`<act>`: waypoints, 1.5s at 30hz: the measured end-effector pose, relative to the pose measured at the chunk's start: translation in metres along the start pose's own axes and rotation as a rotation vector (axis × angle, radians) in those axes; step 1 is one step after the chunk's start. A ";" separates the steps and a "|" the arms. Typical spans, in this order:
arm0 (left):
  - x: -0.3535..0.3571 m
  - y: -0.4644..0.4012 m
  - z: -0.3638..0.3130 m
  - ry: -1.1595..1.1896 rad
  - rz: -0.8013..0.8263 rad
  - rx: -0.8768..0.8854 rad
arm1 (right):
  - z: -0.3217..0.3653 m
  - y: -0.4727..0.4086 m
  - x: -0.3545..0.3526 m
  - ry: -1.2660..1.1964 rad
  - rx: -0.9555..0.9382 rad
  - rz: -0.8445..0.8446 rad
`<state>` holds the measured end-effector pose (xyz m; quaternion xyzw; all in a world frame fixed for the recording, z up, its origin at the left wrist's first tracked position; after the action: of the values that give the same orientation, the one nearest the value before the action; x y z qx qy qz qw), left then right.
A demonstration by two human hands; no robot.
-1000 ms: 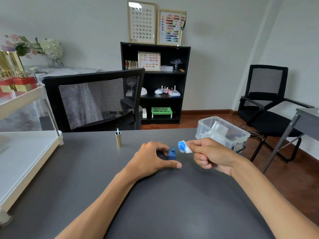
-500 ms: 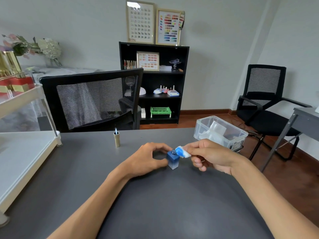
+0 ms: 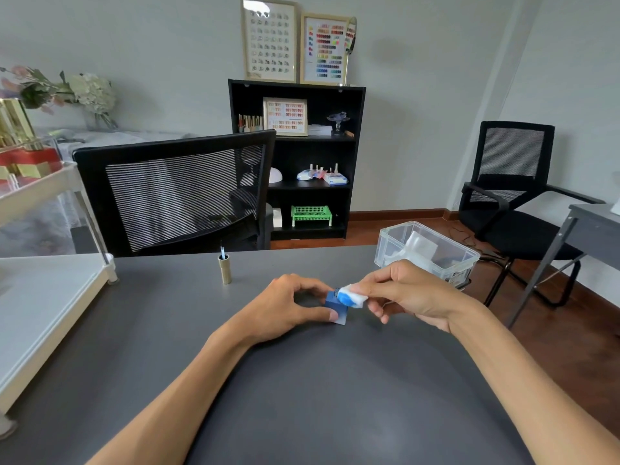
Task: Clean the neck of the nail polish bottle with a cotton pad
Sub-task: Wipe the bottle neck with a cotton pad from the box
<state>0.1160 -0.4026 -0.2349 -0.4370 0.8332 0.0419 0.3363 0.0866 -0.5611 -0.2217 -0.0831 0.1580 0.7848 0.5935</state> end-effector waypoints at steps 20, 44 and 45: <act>-0.007 0.000 0.002 -0.040 -0.093 -0.032 | 0.015 0.002 -0.007 0.194 -0.123 -0.236; -0.009 0.001 -0.001 -0.053 -0.097 -0.031 | 0.017 0.003 -0.002 0.208 -0.119 -0.249; -0.009 0.001 -0.001 -0.042 -0.093 -0.034 | 0.018 0.003 -0.002 0.211 -0.127 -0.271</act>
<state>0.1182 -0.3962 -0.2285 -0.4800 0.8038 0.0498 0.3478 0.0851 -0.5569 -0.2037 -0.2230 0.1568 0.6928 0.6676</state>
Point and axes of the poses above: each hand's wrist, its own y-axis away from the middle knuckle, its own x-axis out of the palm, z = x × y, the point moved 9 cm from there along -y, towards the middle knuckle, and after that the axes turned 1 degree about x, right-handed, at the moved point
